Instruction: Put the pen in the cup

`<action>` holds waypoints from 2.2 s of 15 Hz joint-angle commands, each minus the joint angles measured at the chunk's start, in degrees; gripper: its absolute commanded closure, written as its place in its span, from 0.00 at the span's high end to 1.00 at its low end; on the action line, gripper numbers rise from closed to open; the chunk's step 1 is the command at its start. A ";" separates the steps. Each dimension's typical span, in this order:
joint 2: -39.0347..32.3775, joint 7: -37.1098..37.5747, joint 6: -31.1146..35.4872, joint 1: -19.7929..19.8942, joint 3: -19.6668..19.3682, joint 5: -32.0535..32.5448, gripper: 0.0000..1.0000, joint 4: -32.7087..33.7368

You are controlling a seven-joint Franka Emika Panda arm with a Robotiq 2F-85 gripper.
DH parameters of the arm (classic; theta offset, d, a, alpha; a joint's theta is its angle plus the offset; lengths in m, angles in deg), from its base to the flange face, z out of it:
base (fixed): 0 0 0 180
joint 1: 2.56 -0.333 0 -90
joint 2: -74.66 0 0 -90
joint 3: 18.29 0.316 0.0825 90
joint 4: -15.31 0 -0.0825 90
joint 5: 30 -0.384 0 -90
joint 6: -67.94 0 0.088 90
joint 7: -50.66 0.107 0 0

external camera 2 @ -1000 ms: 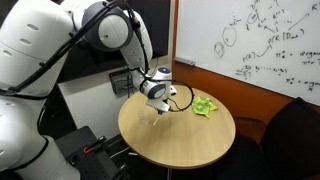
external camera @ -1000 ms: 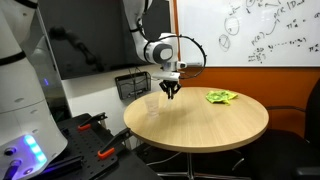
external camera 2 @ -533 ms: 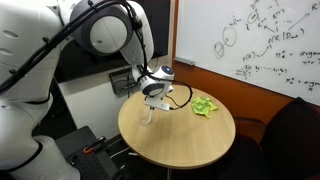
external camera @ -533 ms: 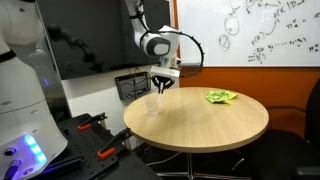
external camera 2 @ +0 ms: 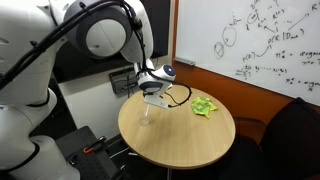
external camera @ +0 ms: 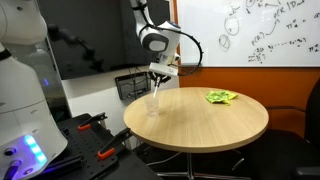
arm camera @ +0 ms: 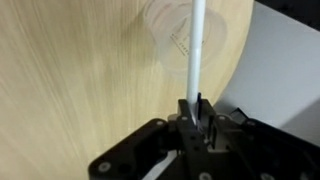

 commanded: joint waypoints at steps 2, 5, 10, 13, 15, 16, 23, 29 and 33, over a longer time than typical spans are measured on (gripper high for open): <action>0.36 -0.82 -0.28 -0.63 -0.23 -2.20 0.17 0.09; 0.36 -0.81 -0.27 -0.60 -0.21 -2.28 0.17 0.01; -6.62 -15.29 0.40 6.98 7.76 -4.59 0.04 1.65; -11.42 -21.83 -2.50 11.44 11.82 -3.62 0.04 2.25; -14.62 -24.88 -5.86 13.84 13.41 -2.81 0.04 2.36; -15.78 -26.04 -7.50 14.41 13.47 -2.57 0.04 2.43; -21.47 -31.74 -8.26 15.55 12.85 -4.10 0.04 3.25; -23.92 -32.41 -5.42 14.28 11.71 -2.89 0.04 5.02; -25.82 -31.04 -1.21 13.27 10.90 -1.59 0.04 5.92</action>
